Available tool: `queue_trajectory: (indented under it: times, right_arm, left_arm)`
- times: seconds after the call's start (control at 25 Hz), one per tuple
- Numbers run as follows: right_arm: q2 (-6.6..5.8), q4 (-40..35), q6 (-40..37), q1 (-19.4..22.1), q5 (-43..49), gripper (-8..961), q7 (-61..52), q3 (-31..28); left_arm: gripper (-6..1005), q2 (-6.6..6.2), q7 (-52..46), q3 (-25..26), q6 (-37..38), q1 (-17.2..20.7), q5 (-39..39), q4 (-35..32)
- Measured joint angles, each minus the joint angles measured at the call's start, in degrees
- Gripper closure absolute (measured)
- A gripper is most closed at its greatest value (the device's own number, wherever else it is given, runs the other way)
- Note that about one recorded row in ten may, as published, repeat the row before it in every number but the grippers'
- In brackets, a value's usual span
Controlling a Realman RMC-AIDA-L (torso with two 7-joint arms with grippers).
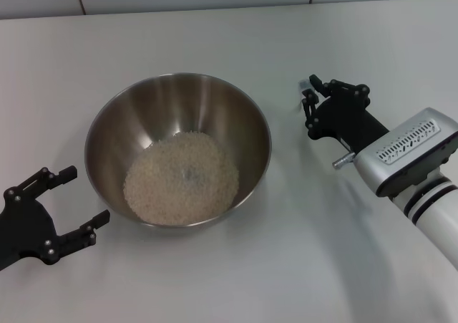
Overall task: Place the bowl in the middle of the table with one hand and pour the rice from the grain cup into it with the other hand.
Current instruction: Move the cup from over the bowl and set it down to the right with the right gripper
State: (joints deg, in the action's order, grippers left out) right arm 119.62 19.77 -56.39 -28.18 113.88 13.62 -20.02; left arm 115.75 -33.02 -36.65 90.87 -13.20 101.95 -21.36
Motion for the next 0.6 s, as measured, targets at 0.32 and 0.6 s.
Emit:
queue_trajectory:
  times: [0.32,0.6]
  right_arm:
    - [0.02,0.4,-0.3,1.4,0.0,578,-0.1,1.0]
    - [-0.47,2.0,-5.3,5.7,0.1,396,-0.4,2.5]
  left_arm:
    - [153,0.00,0.0,0.0,0.0,0.0,0.0,0.0]
    - [153,0.00,0.0,0.0,-0.1,0.0,0.0,0.0]
